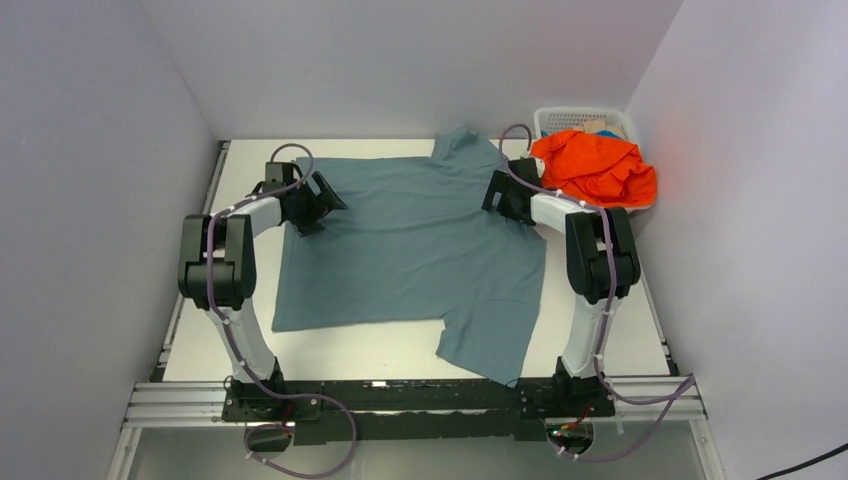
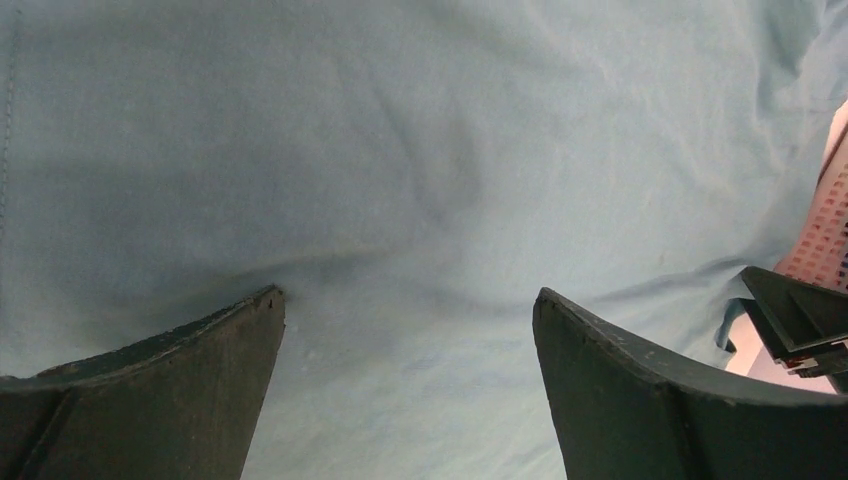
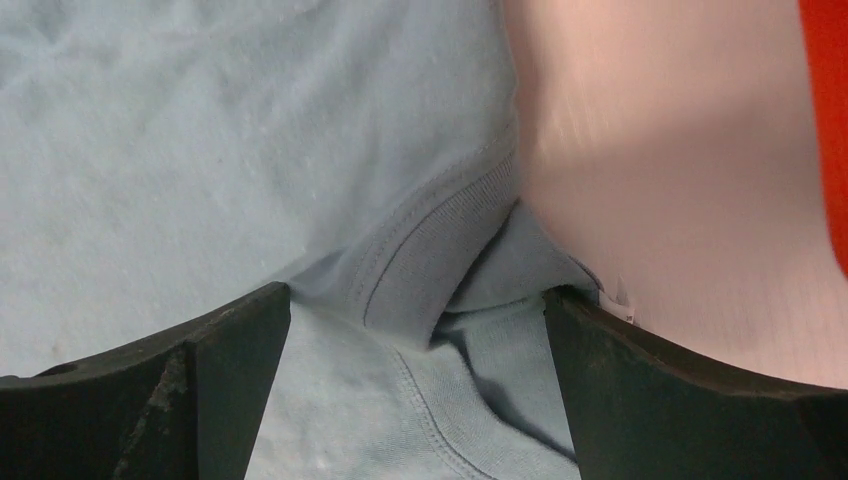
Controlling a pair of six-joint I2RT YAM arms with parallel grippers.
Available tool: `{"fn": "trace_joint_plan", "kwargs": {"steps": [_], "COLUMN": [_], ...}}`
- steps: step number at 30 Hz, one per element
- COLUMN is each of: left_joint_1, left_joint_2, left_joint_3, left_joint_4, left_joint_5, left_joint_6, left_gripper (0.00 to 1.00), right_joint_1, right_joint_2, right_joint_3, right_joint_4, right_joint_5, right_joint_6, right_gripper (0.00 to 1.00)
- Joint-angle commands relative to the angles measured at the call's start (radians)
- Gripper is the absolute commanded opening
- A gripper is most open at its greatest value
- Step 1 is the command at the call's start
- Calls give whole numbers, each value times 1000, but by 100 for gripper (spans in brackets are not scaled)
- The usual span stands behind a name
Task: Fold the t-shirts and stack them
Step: Flatten out the tshirt
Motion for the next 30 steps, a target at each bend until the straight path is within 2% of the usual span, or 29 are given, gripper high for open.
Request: {"fn": "trace_joint_plan", "kwargs": {"steps": [1, 5, 9, 11, 15, 19, 25, 30], "left_joint_1": [9, 9, 2, -14, -60, -72, -71, -47], "left_joint_2": [101, 127, 22, -64, -258, -471, -758, -963], "left_joint_3": [68, 155, 89, 38, -68, -240, -496, -661], "left_joint_4": [-37, -88, -69, -82, -179, -241, -487, -546], "left_joint_5": [-14, -17, -1, -23, -163, -261, -530, -606], "left_joint_6": [-37, -21, -3, 8, 24, -13, -153, -279], "left_gripper": [99, 100, 99, 99, 99, 99, 99, 99], "right_joint_1": [-34, -36, -16, 4, 78, 167, 197, 198], "right_joint_2": [79, 87, -41, -123, -287, -414, -569, -628], "right_joint_3": [71, 128, 49, 0, -113, -230, -357, -409], "right_joint_4": [-46, -73, -78, -99, -139, -165, -133, -81], "right_joint_5": [4, -2, -5, 10, 96, 176, 189, 210], "right_joint_6": [8, -20, -23, -25, -19, 20, 75, 83], "right_gripper": [100, 100, 100, 100, 100, 100, 100, 100]}}
